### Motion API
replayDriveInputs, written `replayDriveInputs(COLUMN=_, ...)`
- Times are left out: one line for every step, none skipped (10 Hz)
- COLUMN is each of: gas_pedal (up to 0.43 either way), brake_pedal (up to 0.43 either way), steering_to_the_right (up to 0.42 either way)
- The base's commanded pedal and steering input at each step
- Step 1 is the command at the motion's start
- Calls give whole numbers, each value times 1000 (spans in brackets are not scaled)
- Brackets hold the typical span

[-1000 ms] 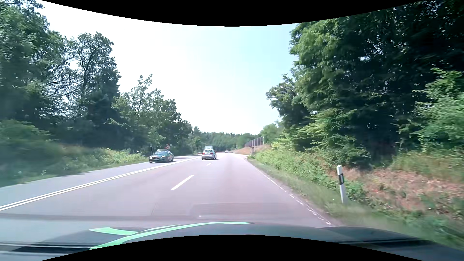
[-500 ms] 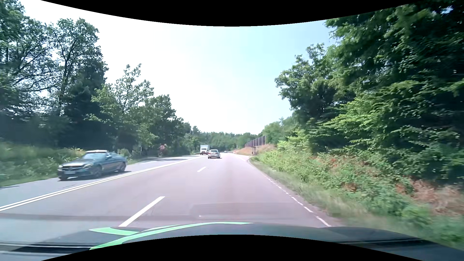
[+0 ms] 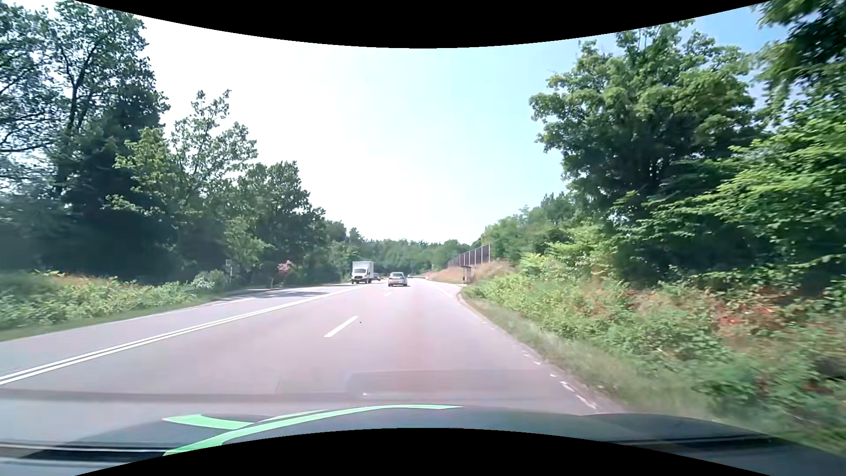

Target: Follow the waypoints while adhering to traffic rules and regulations

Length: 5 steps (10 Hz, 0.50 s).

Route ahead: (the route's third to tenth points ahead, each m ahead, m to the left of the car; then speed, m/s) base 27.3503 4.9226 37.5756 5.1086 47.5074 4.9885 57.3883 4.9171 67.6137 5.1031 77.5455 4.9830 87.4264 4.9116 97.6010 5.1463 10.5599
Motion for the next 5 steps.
replayDriveInputs(gas_pedal=20, brake_pedal=0, steering_to_the_right=0)
replayDriveInputs(gas_pedal=20, brake_pedal=0, steering_to_the_right=0)
replayDriveInputs(gas_pedal=20, brake_pedal=0, steering_to_the_right=0)
replayDriveInputs(gas_pedal=20, brake_pedal=0, steering_to_the_right=-1)
replayDriveInputs(gas_pedal=20, brake_pedal=0, steering_to_the_right=-1)
